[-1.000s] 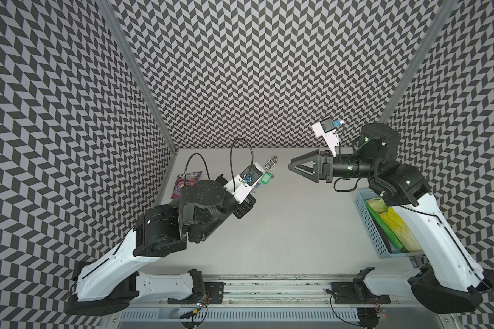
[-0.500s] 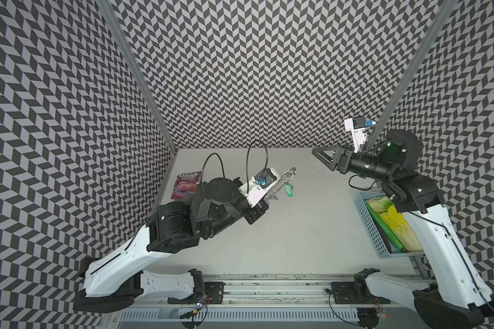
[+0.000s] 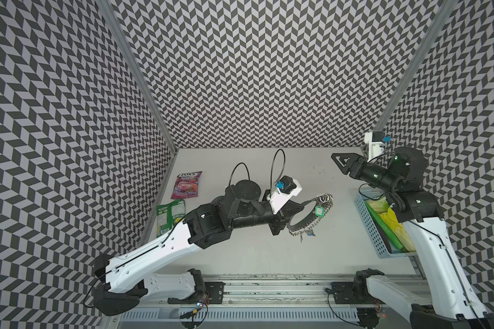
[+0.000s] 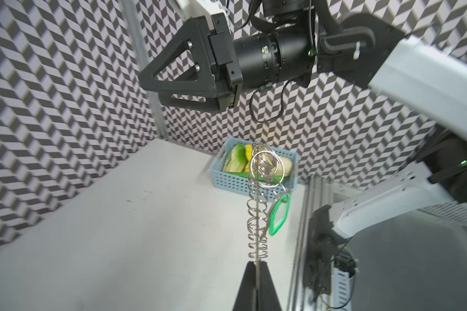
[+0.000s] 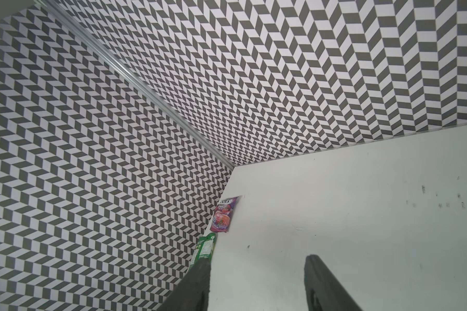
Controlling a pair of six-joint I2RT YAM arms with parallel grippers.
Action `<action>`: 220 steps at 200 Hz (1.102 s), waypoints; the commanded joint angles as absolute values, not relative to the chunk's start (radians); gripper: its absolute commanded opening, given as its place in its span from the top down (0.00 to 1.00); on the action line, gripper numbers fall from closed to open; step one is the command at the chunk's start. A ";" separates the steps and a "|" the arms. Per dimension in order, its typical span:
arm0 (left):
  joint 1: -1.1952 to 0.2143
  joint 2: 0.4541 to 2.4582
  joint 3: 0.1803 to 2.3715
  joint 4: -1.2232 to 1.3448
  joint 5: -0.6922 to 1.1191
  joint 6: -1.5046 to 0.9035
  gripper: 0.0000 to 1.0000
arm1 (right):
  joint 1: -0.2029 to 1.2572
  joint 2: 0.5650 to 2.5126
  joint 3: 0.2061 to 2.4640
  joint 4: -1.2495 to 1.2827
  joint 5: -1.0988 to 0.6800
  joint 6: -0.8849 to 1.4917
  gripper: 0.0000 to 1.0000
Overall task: Attach keys to a key ring
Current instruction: Place the keyring at the center of the board.
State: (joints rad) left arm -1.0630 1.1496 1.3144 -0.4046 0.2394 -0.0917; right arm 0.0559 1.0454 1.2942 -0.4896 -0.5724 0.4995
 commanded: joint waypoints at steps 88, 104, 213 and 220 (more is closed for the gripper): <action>-0.627 1.221 0.967 0.040 0.685 -0.387 1.00 | 0.028 1.045 1.198 -0.343 -0.620 0.529 0.43; -0.608 1.255 0.954 0.057 0.701 -0.385 1.00 | 0.028 1.044 1.171 -0.325 -0.625 0.537 0.43; -0.378 1.485 0.826 0.192 0.722 -0.485 1.00 | 0.030 1.139 0.934 -0.068 -0.678 0.581 0.46; -0.366 1.501 0.816 0.213 0.725 -0.497 1.00 | 0.031 1.152 0.928 -0.060 -0.684 0.583 0.46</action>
